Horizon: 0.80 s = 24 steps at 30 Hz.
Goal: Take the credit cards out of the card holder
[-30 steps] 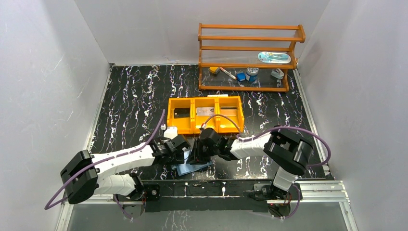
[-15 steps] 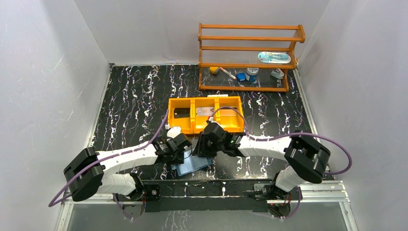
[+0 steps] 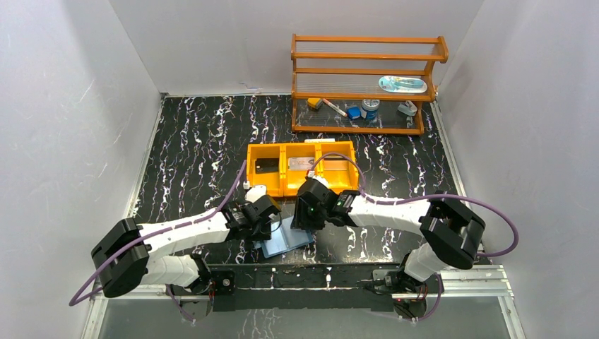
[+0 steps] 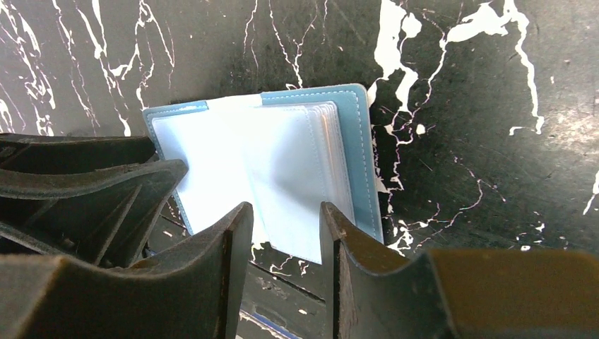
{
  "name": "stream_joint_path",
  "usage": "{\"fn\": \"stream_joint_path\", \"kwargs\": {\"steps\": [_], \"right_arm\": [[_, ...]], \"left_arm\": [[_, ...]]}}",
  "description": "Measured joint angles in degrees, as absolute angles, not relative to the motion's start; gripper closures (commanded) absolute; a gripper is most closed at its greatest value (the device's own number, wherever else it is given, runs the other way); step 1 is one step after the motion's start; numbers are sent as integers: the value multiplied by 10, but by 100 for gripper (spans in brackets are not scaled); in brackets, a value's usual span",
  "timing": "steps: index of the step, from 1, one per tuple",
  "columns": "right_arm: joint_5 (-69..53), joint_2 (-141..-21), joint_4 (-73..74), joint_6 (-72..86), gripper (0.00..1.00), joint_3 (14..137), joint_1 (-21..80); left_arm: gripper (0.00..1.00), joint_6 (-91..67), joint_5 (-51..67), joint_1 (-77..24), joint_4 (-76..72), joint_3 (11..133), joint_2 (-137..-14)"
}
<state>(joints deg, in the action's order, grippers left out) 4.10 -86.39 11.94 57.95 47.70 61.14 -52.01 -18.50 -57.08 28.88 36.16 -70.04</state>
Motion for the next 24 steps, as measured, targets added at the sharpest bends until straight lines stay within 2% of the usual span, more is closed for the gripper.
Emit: {"fn": "stream_joint_path", "kwargs": {"steps": [18,24], "right_arm": [[46,-884,137,571,51,481,611],[38,-893,135,566,54,487,611]], "left_arm": [[71,-511,-175,-571,283,360,-696],[80,-505,-175,-571,284,360,-696]]}}
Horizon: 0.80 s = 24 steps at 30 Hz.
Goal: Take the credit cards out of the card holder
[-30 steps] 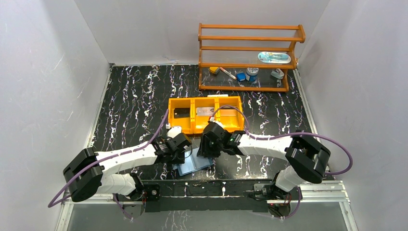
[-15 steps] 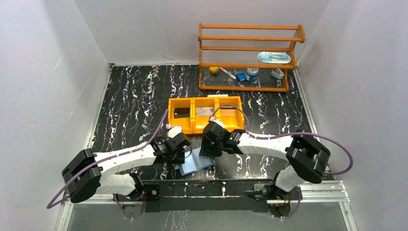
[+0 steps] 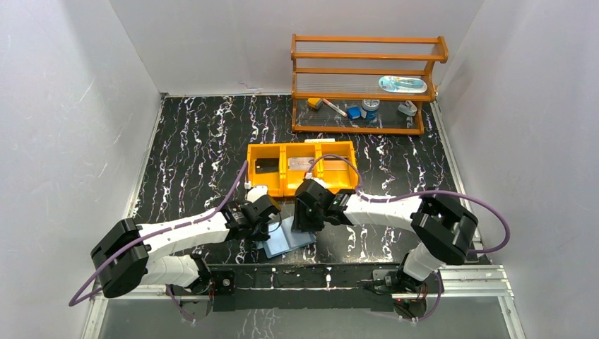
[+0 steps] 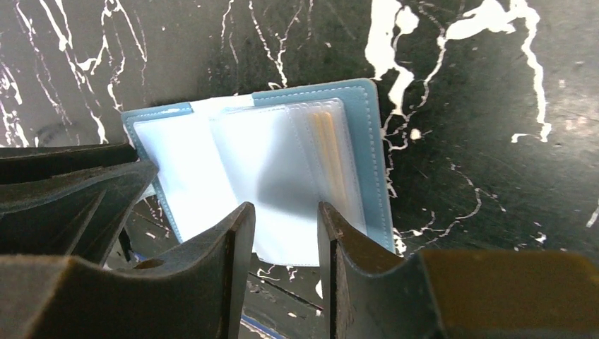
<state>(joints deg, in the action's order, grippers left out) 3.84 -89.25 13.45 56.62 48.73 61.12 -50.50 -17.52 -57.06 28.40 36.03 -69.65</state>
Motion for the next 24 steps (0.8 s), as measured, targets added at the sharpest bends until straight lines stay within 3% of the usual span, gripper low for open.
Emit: {"fn": "stream_joint_path", "kwargs": {"steps": [24], "right_arm": [[-151,-952,-103,626,54,449,606]], "left_arm": [[81,-470,-142,-535,250,361,-707]]}}
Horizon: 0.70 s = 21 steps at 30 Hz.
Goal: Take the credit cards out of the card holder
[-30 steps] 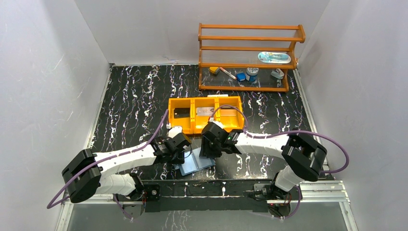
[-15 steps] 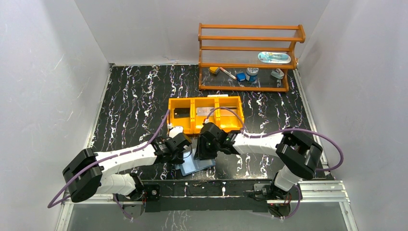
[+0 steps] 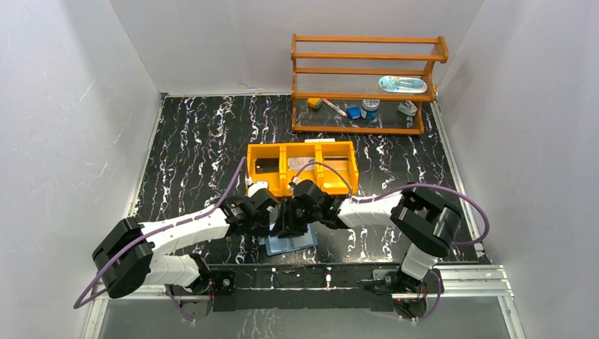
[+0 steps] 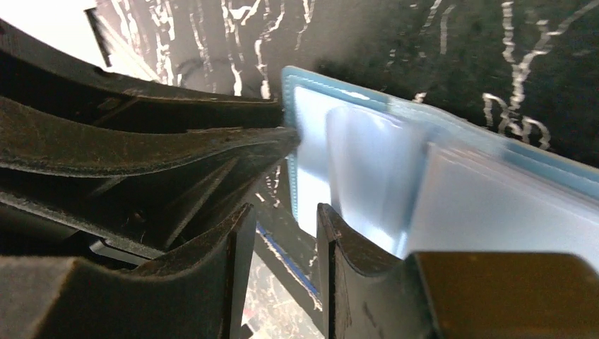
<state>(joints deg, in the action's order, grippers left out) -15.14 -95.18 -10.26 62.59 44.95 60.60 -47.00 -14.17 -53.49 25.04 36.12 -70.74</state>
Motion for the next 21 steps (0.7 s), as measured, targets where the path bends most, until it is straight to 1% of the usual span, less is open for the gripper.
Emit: {"fn": "stream_joint_path", "kwargs": {"steps": [8,11,14,16,18,21], "right_arm": [[-215,-971,-199,659,51,418,604],[-225,-959,-201,658,50,415,604],[-225,-921,-184,658,48,415,604],[-202,-887,-141,654,45,415,604],[-161,-845,-68,656,40,424,604],[-79,-774,49,668,37,455,603]], "left_arm": [[81,-454,-109,-514,219,351,-707],[81,-451,-105,-510,215,351,-707],[83,-450,-102,-506,212,351,-709],[84,-450,-93,-505,211,351,-710],[84,-450,-85,-505,212,353,-714],[84,-455,-70,-505,218,354,-718]]}}
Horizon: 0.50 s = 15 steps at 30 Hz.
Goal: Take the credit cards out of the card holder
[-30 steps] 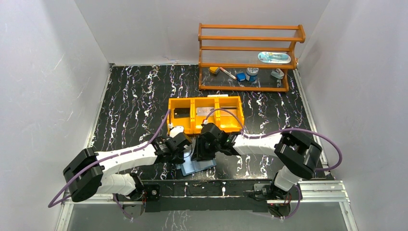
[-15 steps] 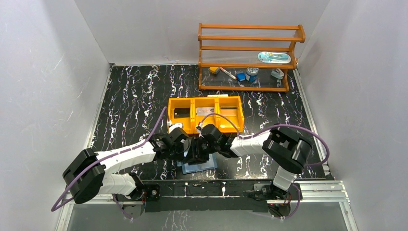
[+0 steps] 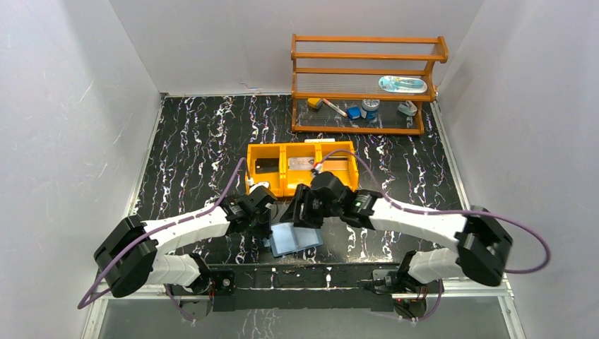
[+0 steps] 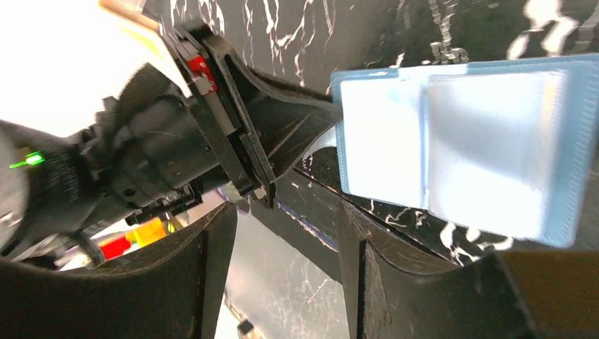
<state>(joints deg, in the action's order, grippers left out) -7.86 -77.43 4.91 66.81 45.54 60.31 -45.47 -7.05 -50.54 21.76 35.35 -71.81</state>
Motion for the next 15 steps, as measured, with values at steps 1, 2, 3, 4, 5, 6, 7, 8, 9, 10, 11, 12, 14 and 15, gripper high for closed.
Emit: {"fn": "stream_joint_path", "kwargs": {"steps": [1,2,3,4,5,6,7,8,9,10,11,12,14,15], "right_arm": [[-54,-750,79,674,36,462,602],[-32,-728,100,679,37,463,601],[-17,-708,118,686,37,460,599],[-9,-695,128,690,37,454,597],[-1,-685,137,692,37,446,596],[4,-681,143,692,38,438,595],[10,-681,151,691,38,428,593],[16,-685,163,691,38,419,593],[20,-690,178,691,37,414,593],[24,-696,197,691,37,414,593],[27,-699,211,689,36,415,593],[30,-701,223,686,36,417,593],[44,-701,243,677,35,427,593],[49,-702,248,672,34,432,593]], "left_arm": [[84,-456,-65,-505,219,354,-718],[83,-460,-60,-505,220,354,-718],[83,-463,-53,-505,223,354,-718],[83,-465,-47,-505,224,353,-718],[83,-467,-40,-505,224,353,-718],[83,-468,-36,-505,222,351,-717],[83,-468,-34,-505,218,348,-715],[83,-468,-33,-505,211,341,-713],[82,-468,-32,-505,210,336,-710],[82,-468,-30,-505,213,332,-707],[82,-466,-25,-505,216,330,-706],[82,-465,-22,-505,214,330,-705],[82,-463,-17,-505,202,326,-702],[82,-462,-16,-505,199,325,-702]]}}
